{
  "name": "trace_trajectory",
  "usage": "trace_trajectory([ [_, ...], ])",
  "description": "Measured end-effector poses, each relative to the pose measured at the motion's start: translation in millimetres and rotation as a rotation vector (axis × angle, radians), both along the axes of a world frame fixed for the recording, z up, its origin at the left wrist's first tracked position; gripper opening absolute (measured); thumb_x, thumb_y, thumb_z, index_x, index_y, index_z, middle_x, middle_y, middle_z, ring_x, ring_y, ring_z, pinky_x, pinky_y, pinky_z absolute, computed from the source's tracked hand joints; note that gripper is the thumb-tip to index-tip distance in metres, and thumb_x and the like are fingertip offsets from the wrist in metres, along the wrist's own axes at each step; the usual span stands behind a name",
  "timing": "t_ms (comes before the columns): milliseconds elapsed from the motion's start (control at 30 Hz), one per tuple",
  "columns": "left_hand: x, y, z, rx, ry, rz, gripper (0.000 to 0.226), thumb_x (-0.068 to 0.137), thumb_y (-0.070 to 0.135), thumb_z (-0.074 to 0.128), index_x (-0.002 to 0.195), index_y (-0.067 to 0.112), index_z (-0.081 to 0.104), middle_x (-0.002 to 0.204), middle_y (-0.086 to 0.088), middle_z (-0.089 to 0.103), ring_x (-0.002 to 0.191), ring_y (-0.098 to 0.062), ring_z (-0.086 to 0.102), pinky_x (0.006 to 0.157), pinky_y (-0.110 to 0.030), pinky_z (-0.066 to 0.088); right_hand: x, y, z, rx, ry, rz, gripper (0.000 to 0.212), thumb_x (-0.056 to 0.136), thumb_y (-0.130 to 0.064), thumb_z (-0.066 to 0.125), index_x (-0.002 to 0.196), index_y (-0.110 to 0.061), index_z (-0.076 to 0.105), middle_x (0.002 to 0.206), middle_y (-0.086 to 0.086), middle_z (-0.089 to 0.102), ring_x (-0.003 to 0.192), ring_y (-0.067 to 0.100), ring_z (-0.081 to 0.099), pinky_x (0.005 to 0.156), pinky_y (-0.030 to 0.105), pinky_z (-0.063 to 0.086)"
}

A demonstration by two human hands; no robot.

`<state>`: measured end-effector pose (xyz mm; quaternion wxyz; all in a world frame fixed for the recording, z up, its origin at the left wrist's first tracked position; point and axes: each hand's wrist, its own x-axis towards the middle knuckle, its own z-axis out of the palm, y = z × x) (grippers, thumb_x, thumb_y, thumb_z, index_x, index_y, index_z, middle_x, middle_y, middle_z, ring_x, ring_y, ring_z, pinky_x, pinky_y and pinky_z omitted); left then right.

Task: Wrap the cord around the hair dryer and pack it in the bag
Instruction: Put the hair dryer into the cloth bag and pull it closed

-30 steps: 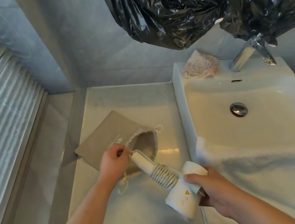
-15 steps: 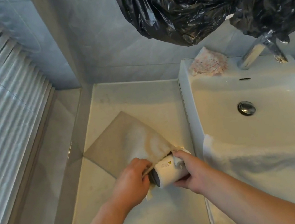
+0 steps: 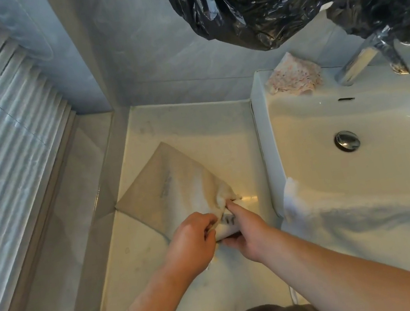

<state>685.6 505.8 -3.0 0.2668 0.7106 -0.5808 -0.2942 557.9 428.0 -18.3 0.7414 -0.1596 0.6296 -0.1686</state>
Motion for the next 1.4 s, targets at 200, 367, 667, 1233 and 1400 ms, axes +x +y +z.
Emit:
trace_trajectory([
  [200,-1.7,14.4,-11.9,0.056,0.032,0.015,0.025,0.09,0.019,0.066,0.115,0.019,0.068,0.098,0.007,0.058,0.089,-0.009,0.056,0.084,-0.024,0.049,-24.0,-0.6,0.9,-0.055,0.213,0.402,0.041,0.094,-0.051,0.044,0.103,-0.014,0.06,0.09,0.012,0.061,0.075,0.026,0.057,0.07,0.036,0.056],
  [367,-4.6,42.0,-21.4,0.2,0.079,0.386,0.038,0.08,0.042,0.075,0.105,0.025,0.052,0.098,0.013,0.05,0.091,-0.007,0.053,0.075,-0.022,0.044,-31.7,-27.8,-5.8,-0.469,0.637,0.726,0.048,0.096,-0.036,0.039,0.142,-0.024,0.038,0.134,0.011,0.054,0.118,0.033,0.054,0.085,0.029,0.038],
  [667,-6.0,32.8,-39.4,0.639,0.927,0.732,0.028,0.093,0.034,0.065,0.11,0.012,0.063,0.1,-0.011,0.07,0.091,-0.024,0.067,0.087,-0.039,0.058,-36.4,-25.3,-18.6,-0.65,0.426,1.233,0.086,0.065,-0.022,0.068,0.143,-0.022,0.032,0.132,0.002,0.051,0.12,0.022,0.051,0.103,0.033,0.044],
  [1233,32.0,17.3,-27.0,0.66,0.639,0.639,0.006,0.09,-0.001,0.057,0.087,0.004,0.056,0.076,-0.015,0.054,0.062,-0.023,0.051,0.056,-0.03,0.045,-50.0,-8.7,-16.7,-0.83,0.925,1.087,0.044,0.074,-0.057,0.054,0.104,-0.025,0.054,0.105,-0.001,0.058,0.1,0.026,0.057,0.075,0.033,0.048],
  [1400,34.4,15.5,-35.4,0.683,0.811,0.682,0.021,0.091,0.024,0.064,0.092,0.004,0.064,0.087,-0.019,0.056,0.077,-0.028,0.054,0.071,-0.036,0.047,-52.1,-3.0,-21.0,-0.796,0.682,1.257,0.041,0.069,-0.054,0.052,0.087,-0.019,0.061,0.102,-0.002,0.055,0.102,0.023,0.054,0.076,0.033,0.046],
])
